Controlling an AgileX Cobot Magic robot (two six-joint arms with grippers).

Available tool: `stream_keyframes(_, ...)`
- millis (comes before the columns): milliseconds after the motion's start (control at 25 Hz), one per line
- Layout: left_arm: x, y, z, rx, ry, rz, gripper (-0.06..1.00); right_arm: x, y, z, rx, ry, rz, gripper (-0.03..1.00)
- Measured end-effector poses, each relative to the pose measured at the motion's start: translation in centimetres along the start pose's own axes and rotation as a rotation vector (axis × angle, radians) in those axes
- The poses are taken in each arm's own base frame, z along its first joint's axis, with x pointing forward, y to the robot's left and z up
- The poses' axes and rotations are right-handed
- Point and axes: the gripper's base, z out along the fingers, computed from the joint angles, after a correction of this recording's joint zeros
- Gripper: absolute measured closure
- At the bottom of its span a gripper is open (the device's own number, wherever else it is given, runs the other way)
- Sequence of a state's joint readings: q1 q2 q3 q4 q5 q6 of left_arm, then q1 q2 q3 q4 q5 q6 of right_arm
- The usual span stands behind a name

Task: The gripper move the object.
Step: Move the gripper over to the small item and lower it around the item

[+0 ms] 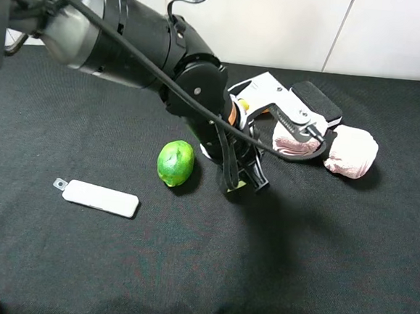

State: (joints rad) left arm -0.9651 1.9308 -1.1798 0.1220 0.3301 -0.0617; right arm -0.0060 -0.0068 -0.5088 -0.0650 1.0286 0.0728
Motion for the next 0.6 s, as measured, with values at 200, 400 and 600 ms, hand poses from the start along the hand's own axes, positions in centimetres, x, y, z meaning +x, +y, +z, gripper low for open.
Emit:
stream_keyframes(200,0.0,0.0,0.01,0.0,-0.001,0.0,0.49,0.0,0.0,0.0,0.0,0.0,0.0,0.27)
stream_keyframes(400,-0.02,0.0,0.01,0.0,-0.003,0.0,0.49,0.0,0.0,0.0,0.0,0.0,0.0,0.27)
stream_keyframes(600,-0.02,0.0,0.01,0.0,-0.003,0.0,0.49,0.0,0.0,0.0,0.0,0.0,0.0,0.27)
